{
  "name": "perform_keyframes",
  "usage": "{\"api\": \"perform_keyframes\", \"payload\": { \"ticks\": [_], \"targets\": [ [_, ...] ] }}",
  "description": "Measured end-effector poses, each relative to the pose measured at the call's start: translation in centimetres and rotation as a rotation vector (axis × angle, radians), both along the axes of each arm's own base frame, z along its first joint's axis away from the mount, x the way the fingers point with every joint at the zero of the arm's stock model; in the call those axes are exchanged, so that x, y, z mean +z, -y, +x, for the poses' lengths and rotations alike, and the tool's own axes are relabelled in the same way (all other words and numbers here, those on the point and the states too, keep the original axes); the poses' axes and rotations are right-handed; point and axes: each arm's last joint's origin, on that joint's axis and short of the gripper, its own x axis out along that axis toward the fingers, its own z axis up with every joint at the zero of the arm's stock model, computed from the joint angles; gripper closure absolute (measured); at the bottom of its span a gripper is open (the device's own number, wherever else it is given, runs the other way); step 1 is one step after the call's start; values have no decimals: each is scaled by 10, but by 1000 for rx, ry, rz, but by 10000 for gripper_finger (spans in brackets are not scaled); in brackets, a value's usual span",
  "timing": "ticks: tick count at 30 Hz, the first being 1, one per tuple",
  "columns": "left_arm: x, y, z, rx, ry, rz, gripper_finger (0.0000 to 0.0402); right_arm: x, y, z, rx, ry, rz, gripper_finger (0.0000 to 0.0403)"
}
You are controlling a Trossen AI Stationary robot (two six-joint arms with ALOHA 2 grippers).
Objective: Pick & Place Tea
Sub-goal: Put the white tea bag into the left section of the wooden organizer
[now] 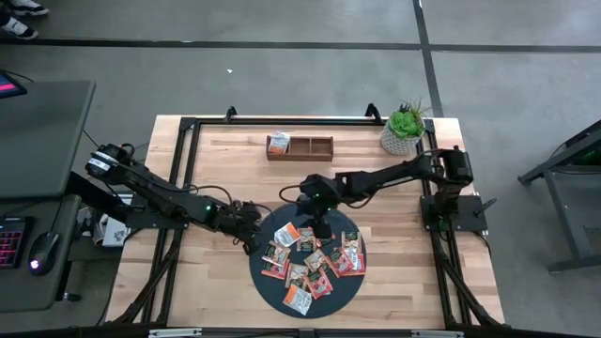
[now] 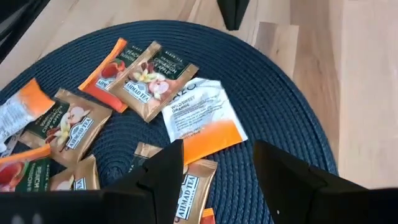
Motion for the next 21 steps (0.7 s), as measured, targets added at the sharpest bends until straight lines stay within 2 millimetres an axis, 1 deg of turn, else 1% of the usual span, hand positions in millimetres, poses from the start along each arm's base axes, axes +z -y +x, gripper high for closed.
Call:
{"api": "perform_keyframes", "payload": {
  "ticks": [3,7,10,12,16,21],
  "targets": [
    [-1,1,1,3,38,-21,390,-3,-5,-1,43,16,-35,214],
    [0,1,3,6,57,-24,390,-2,-16,0,93,66,-71,214],
    [0,1,2,7,54,-22,390,-4,-23,4,97,103,-94,214],
    [0,1,2,7,55,-22,390,-9,-27,8,88,124,-105,214],
    [0,1,3,6,57,-23,390,-25,-31,9,56,60,-68,214],
    [1,1,4,4,71,-31,390,-33,-34,10,37,35,-40,214]
  ]
}}
